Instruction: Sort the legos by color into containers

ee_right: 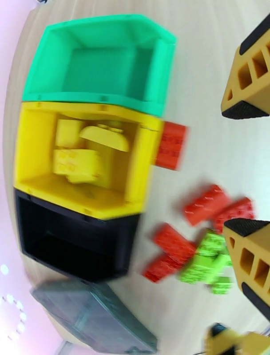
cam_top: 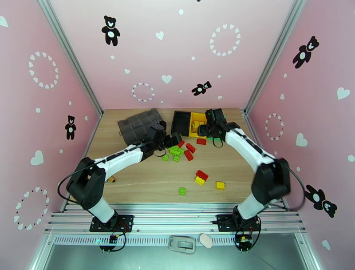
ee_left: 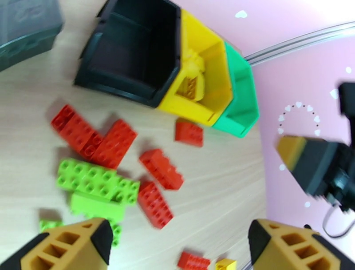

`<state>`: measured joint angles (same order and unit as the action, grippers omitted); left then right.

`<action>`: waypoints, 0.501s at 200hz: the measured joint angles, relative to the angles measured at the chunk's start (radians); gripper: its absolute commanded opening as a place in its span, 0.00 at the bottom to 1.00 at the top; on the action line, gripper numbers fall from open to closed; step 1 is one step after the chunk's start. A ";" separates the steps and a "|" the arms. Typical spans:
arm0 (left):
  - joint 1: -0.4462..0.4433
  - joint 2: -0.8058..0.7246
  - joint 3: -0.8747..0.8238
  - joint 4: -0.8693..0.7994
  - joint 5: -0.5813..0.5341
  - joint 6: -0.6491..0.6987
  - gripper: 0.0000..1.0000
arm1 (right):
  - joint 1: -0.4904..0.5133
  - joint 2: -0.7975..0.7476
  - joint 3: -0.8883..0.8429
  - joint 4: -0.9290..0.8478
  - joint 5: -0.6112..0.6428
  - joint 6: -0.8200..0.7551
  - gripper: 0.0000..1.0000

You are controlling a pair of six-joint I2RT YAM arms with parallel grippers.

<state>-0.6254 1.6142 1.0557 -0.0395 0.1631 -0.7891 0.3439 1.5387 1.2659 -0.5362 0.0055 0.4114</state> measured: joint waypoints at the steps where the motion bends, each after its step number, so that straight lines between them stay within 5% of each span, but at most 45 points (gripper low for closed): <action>1: 0.000 -0.001 -0.002 0.000 0.000 0.000 0.86 | 0.003 -0.008 -0.008 0.000 0.000 -0.002 0.65; 100: -0.025 -0.121 -0.184 -0.005 -0.051 0.006 0.86 | 0.282 -0.230 -0.406 -0.090 -0.007 0.029 0.60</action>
<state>-0.6502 1.4937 0.8715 -0.0444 0.1116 -0.7826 0.6254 1.3090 0.8600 -0.6258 -0.0017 0.4404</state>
